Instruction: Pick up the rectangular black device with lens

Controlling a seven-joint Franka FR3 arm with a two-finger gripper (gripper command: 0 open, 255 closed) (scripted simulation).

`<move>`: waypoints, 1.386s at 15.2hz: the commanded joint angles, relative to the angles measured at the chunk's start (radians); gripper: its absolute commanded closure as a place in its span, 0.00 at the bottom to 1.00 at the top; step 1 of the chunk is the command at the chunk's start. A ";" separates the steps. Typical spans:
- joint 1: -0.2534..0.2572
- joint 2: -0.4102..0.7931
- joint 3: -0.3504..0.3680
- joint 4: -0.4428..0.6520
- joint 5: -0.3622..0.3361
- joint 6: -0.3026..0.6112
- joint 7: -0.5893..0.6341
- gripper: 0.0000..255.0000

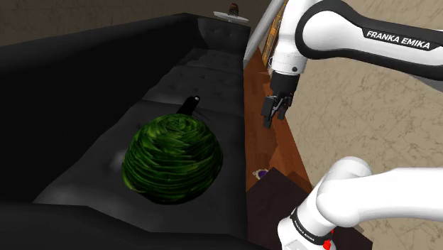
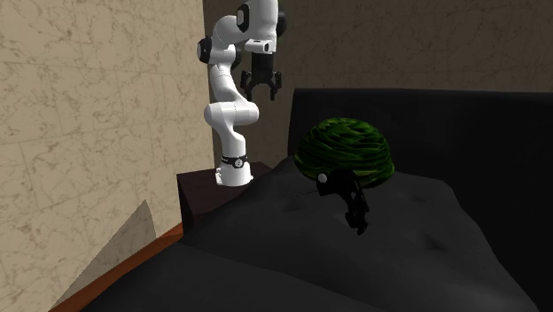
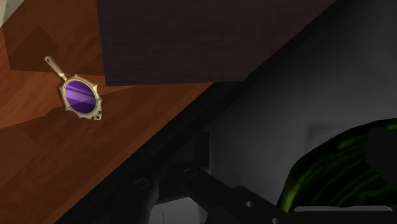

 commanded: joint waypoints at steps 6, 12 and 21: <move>0.008 0.051 -0.042 -0.092 -0.042 0.241 -0.116 0.00; 0.022 0.175 -0.094 -0.148 -0.071 0.539 -0.249 0.00; 0.072 0.455 -0.176 -0.110 -0.040 0.956 -0.470 0.00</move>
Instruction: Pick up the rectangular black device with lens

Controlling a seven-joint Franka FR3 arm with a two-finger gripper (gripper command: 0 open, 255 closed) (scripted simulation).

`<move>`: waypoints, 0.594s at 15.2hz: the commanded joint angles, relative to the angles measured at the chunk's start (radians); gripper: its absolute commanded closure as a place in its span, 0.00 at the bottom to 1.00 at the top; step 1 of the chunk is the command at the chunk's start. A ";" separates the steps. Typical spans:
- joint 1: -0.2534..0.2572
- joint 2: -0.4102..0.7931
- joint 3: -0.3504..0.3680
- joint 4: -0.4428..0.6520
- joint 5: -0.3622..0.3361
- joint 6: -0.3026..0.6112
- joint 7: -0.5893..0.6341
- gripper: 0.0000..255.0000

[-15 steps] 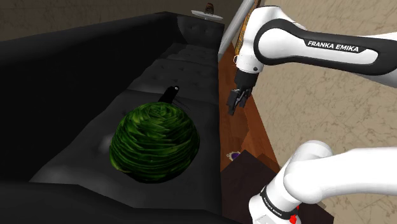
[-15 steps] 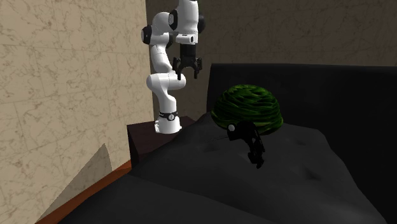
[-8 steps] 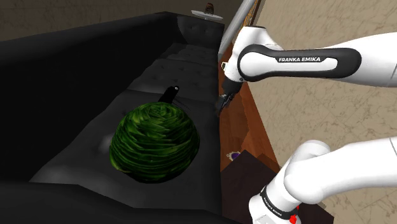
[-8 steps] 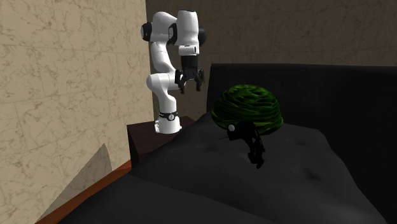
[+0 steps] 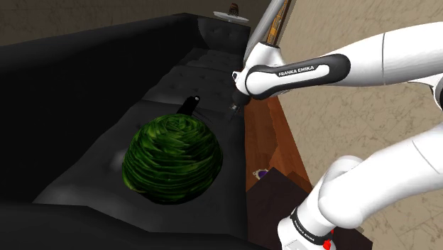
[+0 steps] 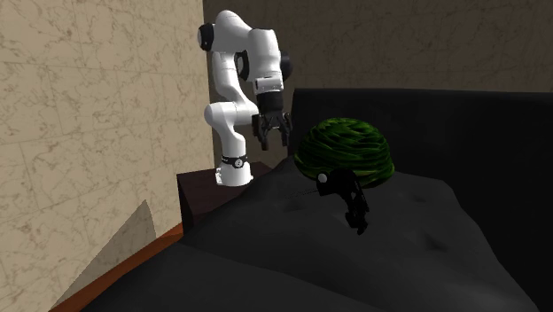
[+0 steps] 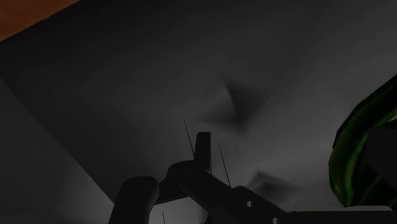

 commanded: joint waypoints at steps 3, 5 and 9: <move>0.037 0.147 -0.040 0.056 0.056 0.168 -0.126 0.00; 0.059 0.218 -0.057 0.094 0.103 0.236 -0.199 0.00; 0.095 0.359 -0.075 0.190 0.241 0.346 -0.375 0.00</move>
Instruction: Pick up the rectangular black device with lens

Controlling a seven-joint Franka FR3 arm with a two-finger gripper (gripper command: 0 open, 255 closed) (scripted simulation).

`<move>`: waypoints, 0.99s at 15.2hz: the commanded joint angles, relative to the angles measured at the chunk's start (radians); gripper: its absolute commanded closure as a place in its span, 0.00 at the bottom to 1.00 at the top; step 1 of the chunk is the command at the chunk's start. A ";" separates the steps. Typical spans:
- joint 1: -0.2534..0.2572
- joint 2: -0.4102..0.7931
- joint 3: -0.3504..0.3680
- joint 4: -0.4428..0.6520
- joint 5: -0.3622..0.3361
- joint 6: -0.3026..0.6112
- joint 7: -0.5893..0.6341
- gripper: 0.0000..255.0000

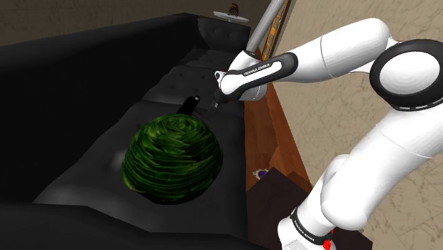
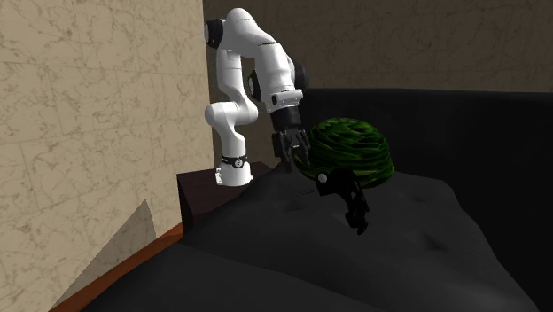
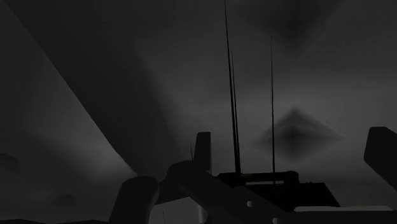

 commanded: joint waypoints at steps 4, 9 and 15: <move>0.009 0.104 0.003 0.059 0.125 0.082 -0.148 0.00; 0.005 0.153 0.016 0.046 0.191 0.140 -0.205 0.00; 0.005 0.161 0.019 0.045 0.200 0.147 -0.212 1.00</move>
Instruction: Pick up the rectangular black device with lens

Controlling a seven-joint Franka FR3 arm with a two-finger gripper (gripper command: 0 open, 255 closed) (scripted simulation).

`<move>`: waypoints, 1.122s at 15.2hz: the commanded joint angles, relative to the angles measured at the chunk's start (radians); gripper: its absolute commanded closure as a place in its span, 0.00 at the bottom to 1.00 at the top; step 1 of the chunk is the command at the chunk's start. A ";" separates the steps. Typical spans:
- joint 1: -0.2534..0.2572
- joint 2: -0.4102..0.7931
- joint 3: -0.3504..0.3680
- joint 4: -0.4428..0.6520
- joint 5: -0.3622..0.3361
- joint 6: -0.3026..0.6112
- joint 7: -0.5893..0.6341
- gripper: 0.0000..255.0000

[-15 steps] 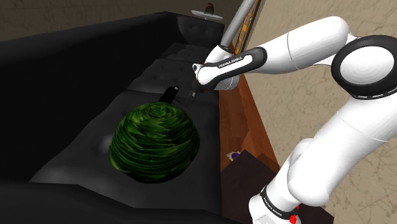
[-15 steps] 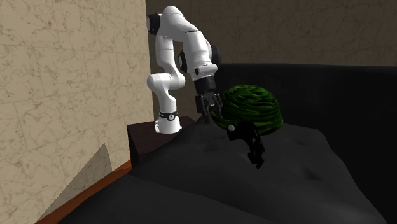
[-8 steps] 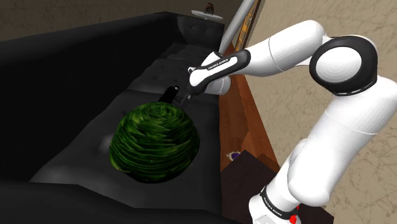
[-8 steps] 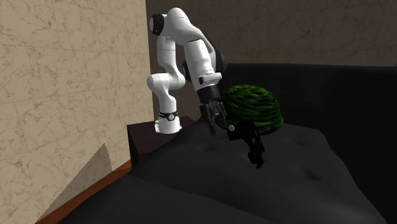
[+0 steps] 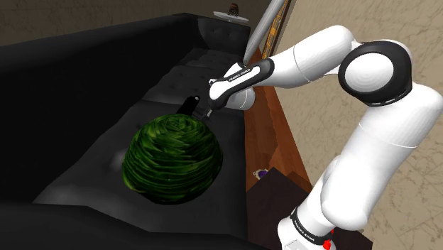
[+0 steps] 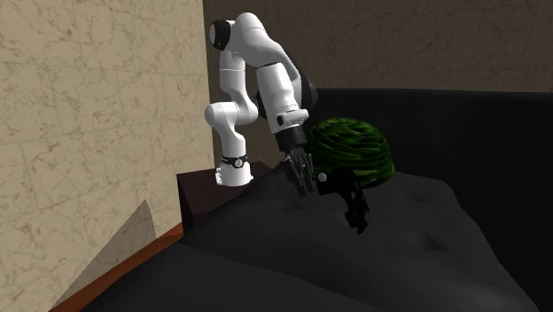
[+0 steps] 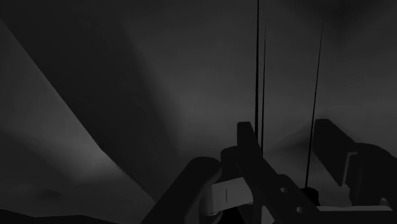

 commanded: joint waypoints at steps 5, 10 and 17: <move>0.000 0.001 0.000 0.000 0.000 0.000 0.000 1.00; 0.005 -0.041 -0.014 0.009 -0.054 -0.046 0.046 1.00; 0.004 -0.104 -0.024 0.036 -0.131 -0.131 0.113 1.00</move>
